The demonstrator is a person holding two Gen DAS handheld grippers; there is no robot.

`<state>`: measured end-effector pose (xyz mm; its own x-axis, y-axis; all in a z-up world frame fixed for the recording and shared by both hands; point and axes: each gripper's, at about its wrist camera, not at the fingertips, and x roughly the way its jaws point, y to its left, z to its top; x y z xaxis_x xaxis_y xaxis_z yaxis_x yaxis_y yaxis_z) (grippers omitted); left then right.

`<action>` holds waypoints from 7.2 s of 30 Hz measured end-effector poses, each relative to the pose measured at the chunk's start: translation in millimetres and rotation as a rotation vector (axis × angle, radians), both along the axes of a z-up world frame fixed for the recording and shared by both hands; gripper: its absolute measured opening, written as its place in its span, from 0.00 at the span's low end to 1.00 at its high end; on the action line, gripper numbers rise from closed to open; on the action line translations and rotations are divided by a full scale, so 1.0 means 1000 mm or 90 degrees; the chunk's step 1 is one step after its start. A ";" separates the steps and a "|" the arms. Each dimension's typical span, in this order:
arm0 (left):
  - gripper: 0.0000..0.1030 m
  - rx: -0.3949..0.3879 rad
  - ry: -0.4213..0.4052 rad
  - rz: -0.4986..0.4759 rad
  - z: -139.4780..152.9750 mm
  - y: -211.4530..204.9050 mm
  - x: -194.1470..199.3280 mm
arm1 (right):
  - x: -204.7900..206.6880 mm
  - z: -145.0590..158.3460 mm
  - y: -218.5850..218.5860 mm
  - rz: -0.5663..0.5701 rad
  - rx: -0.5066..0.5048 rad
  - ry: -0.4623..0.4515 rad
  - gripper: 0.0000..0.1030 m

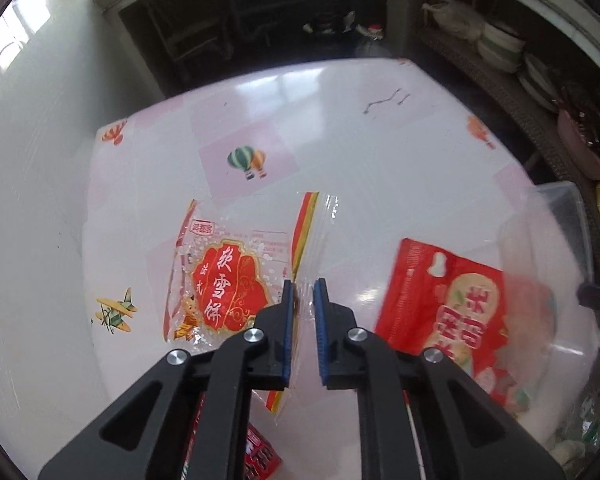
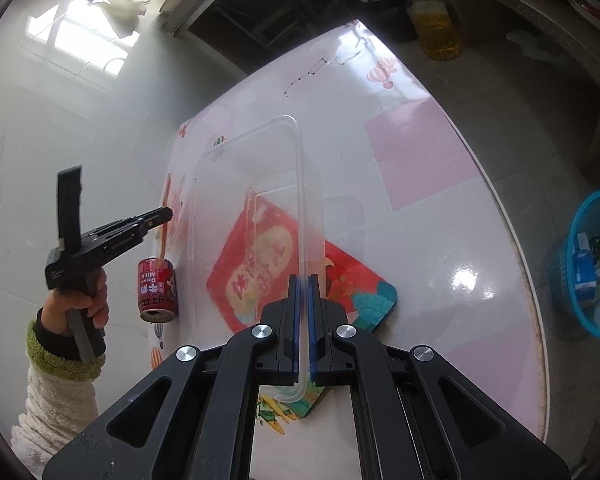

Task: Collect trash
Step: 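Grasp the clear snack wrapper with the left tool while right holds the container, then carry container and wrapper over the wastebasket and open both tools, then bring both tools back toward the table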

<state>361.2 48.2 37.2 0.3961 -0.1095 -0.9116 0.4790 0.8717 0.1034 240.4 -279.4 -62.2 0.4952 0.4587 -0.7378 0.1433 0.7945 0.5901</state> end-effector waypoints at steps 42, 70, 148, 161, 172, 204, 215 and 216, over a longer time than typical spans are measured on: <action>0.66 -0.424 0.174 0.228 -0.072 0.060 -0.179 | -0.052 -0.009 0.050 0.099 -0.190 0.007 0.03; 0.02 -0.479 0.177 0.199 -0.083 0.039 -0.186 | -0.054 -0.012 0.037 0.072 -0.122 0.005 0.03; 0.47 -0.104 0.211 -0.225 -0.102 -0.493 -0.130 | -0.240 -0.210 -0.297 -0.637 -0.114 0.175 0.50; 0.65 -0.278 0.059 -0.198 0.047 -0.291 -0.175 | -0.176 -0.190 -0.278 -0.469 -0.074 0.103 0.55; 0.67 -0.386 -0.018 -0.015 0.062 -0.076 -0.191 | -0.101 -0.231 -0.314 -0.445 -0.121 0.201 0.55; 0.67 -0.405 0.001 0.122 0.027 0.009 -0.177 | -0.082 -0.268 -0.277 -0.245 -0.420 0.354 0.03; 0.67 -0.402 -0.005 0.134 0.027 0.008 -0.173 | -0.062 -0.218 -0.269 -0.268 -0.386 0.214 0.06; 0.68 -0.401 -0.005 0.138 0.027 0.008 -0.173 | -0.057 -0.214 -0.267 -0.271 -0.384 0.208 0.07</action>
<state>188.2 56.2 64.3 0.4758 -0.5375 -0.6962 0.2876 0.8431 -0.4544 183.4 -546.6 -276.1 0.2539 -0.2446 -0.9358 0.5965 0.8012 -0.0476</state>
